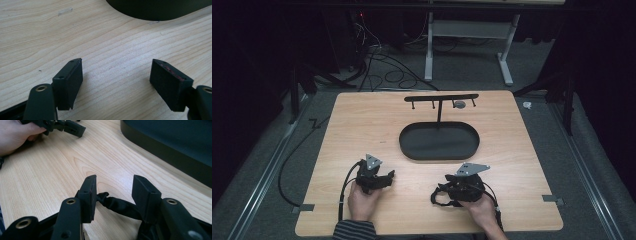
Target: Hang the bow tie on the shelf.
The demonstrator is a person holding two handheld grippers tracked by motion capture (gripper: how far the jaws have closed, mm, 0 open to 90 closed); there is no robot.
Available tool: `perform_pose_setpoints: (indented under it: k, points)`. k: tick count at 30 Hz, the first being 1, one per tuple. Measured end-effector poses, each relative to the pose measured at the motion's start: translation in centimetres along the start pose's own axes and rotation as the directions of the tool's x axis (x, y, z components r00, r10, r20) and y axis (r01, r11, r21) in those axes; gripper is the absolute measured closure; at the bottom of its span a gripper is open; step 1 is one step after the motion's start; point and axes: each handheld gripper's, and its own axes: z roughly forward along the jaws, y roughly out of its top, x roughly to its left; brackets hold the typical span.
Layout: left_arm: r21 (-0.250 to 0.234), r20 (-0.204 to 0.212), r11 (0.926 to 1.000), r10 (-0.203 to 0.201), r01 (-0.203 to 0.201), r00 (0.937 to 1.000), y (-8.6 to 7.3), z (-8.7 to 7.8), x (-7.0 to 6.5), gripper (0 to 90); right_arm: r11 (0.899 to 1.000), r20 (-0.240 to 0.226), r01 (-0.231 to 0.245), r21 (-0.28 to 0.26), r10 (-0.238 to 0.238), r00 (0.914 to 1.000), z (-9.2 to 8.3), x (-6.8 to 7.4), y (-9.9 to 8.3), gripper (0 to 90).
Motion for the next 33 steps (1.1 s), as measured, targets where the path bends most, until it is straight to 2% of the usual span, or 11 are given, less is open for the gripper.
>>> perform_pose_setpoints:
  k: [7, 18, 28, 33]
  points:
    - [0.0, 0.0, 1.0, 0.0, 0.0, 1.0, 0.0, 0.0, 0.0, 26.9, 1.0, -0.014, 0.017, 0.023, -0.017, 0.9998, 0.8, 0.2, 0.0, 57.1]
    - [0.0, 0.0, 1.0, 0.0, 0.0, 1.0, 0.0, 0.0, 0.0, 26.9, 0.998, -0.016, 0.017, 0.053, -0.016, 0.9997, 1.6, 0.1, -0.4, 58.5]
    - [0.001, 0.0, 1.0, 0.0, 0.0, 1.0, 0.0, 0.0, 0.0, 26.9, 0.997, -0.018, 0.013, 0.073, -0.012, 0.9998, 2.4, -0.3, -1.1, 61.6]
    - [0.001, 0.001, 1.0, 0.0, 0.0, 1.0, 0.0, 0.0, 0.0, 26.8, 0.995, -0.011, 0.025, 0.098, -0.024, 0.9996, 2.7, -0.3, -1.3, 66.2]
